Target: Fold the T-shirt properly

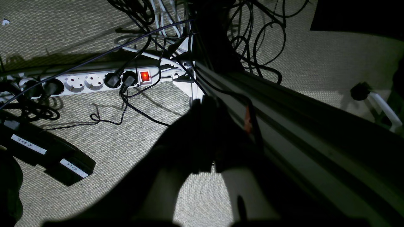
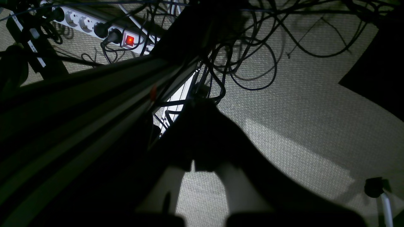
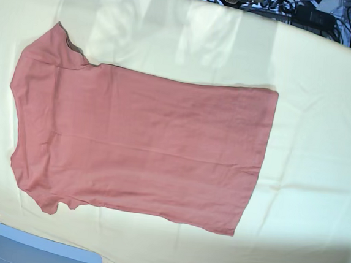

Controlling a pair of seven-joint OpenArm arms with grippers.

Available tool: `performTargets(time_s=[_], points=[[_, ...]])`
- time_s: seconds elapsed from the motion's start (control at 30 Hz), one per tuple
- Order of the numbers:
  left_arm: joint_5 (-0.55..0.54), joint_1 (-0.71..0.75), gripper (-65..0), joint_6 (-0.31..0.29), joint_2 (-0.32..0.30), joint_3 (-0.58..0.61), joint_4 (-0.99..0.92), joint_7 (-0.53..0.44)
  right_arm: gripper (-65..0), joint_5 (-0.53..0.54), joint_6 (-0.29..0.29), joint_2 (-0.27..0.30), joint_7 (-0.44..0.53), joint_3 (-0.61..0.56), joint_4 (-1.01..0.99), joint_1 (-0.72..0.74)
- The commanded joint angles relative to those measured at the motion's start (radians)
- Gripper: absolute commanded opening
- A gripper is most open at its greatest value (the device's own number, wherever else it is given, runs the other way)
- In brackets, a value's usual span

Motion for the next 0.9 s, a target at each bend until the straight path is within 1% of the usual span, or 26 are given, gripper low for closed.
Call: performTargets(time_s=[0.0,0.1,0.87], points=[[-0.007,0.002,-65.0,-0.006,0.003,0.000,0.007,-0.011,-65.0,0.007,0.040,0.002,0.012,0.003,0.009,0.003],[-0.007,0.002,-65.0,-0.006,0.003,0.000,0.007,-0.011,-65.0,0.007,0.040,0.002,-0.009,0.003,0.009,0.003],[-0.007,0.002,-65.0,-0.006,0.003,0.000,0.007,-0.010,-65.0,0.007,0.040,0.002,-0.008,0.003,0.009,0.003]])
